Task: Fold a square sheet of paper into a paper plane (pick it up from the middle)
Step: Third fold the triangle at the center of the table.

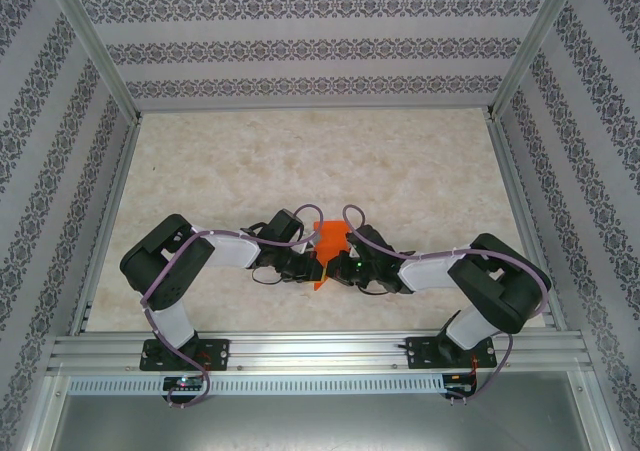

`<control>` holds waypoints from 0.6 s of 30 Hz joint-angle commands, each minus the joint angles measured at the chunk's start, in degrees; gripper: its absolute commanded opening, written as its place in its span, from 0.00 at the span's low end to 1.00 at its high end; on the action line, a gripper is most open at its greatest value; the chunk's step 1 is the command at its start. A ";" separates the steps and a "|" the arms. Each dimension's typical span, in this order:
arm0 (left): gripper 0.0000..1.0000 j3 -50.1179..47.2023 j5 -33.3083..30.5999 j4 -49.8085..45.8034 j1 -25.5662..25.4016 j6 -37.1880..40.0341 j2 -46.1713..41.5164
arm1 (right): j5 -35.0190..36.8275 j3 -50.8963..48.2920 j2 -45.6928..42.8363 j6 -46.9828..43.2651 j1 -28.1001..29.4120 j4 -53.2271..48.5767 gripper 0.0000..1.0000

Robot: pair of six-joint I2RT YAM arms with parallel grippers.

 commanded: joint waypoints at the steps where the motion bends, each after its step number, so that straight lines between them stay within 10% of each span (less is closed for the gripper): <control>1: 0.08 -4.09 -9.82 -10.68 0.21 2.49 4.67 | 6.64 -0.02 3.58 -1.34 -2.85 -1.54 0.08; 18: 0.07 -4.39 -10.21 -10.96 0.21 3.20 5.49 | 3.95 1.09 2.12 -7.75 -17.03 -3.97 0.10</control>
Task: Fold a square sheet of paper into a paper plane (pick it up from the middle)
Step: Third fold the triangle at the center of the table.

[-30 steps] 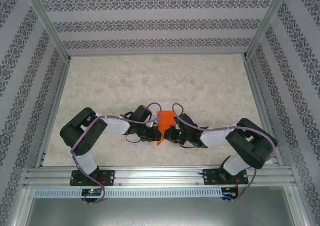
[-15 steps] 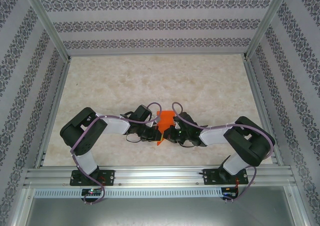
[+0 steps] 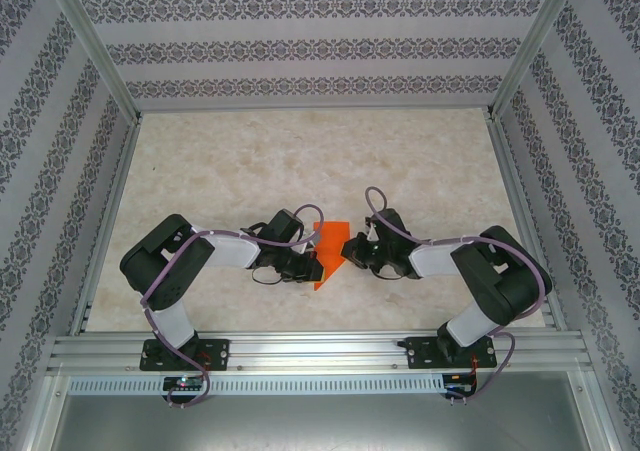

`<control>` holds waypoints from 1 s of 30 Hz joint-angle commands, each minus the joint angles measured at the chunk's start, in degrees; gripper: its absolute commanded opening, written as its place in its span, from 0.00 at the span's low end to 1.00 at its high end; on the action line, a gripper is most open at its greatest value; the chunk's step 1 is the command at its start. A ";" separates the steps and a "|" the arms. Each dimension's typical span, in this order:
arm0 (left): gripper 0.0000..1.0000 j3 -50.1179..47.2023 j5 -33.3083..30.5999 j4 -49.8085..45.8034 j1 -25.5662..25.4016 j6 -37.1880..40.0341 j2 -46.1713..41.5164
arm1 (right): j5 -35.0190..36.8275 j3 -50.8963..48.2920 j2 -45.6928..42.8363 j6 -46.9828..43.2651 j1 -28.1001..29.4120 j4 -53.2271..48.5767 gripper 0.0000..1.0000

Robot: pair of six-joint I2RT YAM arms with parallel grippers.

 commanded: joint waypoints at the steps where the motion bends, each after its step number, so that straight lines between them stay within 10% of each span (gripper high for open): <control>1: 0.07 -3.95 -10.20 -11.14 0.22 2.80 5.45 | 8.56 -0.12 0.70 -3.97 -3.63 -3.54 0.10; 17: 0.08 -3.31 -9.83 -11.50 0.21 3.34 4.99 | 4.77 2.26 -12.71 -5.34 -1.59 -8.54 0.14; 30: 0.09 -1.57 -8.84 -12.28 0.20 3.80 3.67 | 4.28 2.24 3.76 -1.51 5.70 -0.26 0.10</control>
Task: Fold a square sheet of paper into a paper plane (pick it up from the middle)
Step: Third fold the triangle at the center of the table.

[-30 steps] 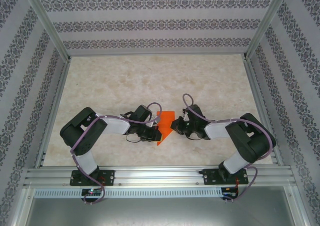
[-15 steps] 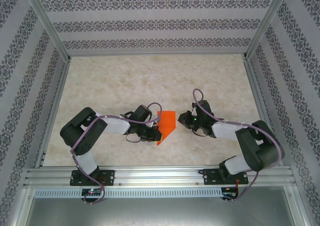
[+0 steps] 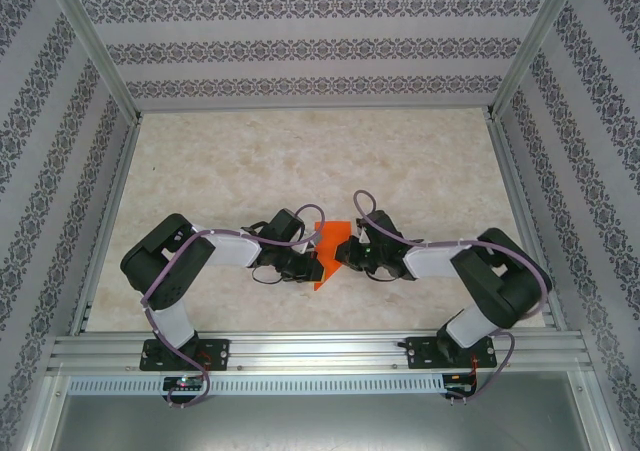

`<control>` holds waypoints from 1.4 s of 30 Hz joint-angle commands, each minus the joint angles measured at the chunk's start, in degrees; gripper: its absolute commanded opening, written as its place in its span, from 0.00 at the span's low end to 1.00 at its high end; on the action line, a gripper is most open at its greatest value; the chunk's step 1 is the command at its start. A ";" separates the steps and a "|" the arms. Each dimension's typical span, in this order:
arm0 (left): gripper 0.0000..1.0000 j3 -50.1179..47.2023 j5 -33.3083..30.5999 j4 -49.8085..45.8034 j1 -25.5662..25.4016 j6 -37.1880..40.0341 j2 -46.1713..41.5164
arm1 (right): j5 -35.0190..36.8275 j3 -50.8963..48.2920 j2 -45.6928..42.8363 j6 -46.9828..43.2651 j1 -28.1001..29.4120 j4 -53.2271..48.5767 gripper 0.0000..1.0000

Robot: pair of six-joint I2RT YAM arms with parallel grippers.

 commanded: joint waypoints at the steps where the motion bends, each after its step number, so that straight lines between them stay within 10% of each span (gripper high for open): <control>1: 0.10 -2.60 -8.58 -10.90 0.22 2.64 3.04 | 1.69 0.14 4.33 0.59 0.10 2.04 0.09; 11: 0.20 7.84 -4.44 -17.56 0.63 0.69 -5.82 | 2.88 -1.18 4.79 1.17 0.59 1.10 0.07; 24: 0.25 7.69 6.20 -0.39 0.34 -10.26 1.58 | 3.21 -0.48 6.07 1.57 0.66 1.34 0.07; 42: 0.26 6.60 -2.07 -15.88 -0.91 -0.03 6.18 | 4.24 0.14 7.50 1.57 0.81 0.29 0.07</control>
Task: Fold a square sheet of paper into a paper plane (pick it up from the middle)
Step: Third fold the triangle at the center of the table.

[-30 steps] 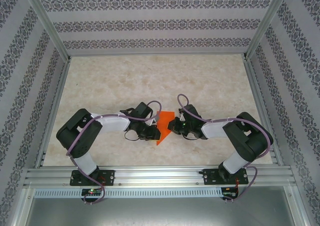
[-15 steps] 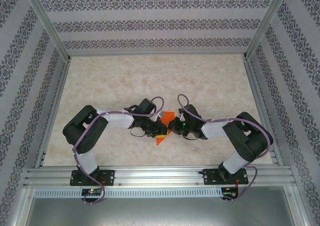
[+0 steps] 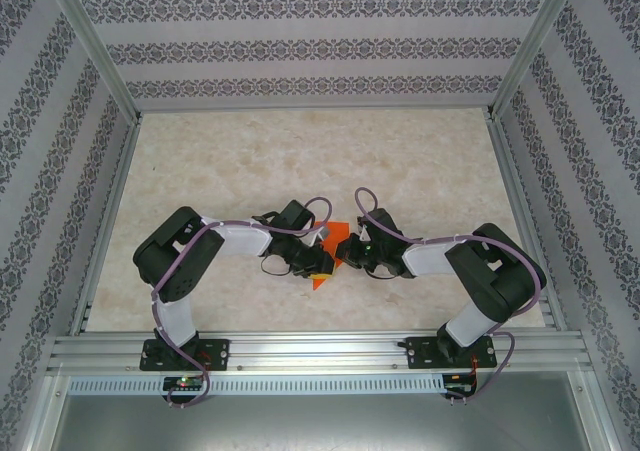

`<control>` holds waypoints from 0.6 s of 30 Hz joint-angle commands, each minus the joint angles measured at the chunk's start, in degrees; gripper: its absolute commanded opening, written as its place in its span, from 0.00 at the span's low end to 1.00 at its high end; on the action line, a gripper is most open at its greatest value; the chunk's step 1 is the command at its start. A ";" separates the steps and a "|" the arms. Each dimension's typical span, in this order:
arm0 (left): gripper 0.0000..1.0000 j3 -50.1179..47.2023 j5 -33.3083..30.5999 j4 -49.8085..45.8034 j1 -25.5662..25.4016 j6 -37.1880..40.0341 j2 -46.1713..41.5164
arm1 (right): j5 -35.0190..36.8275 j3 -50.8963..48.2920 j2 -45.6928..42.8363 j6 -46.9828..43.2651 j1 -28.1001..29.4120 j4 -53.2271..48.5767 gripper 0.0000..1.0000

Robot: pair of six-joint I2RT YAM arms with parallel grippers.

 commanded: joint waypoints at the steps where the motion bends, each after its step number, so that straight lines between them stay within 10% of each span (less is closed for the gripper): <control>1: 0.26 -2.62 -4.54 -8.87 -0.52 3.58 1.67 | 4.87 -0.12 5.56 0.04 1.27 -1.94 0.07; 18: 0.28 -4.30 -5.90 -18.47 -0.78 9.38 -3.13 | 5.87 0.67 5.29 -0.70 1.34 -4.68 0.07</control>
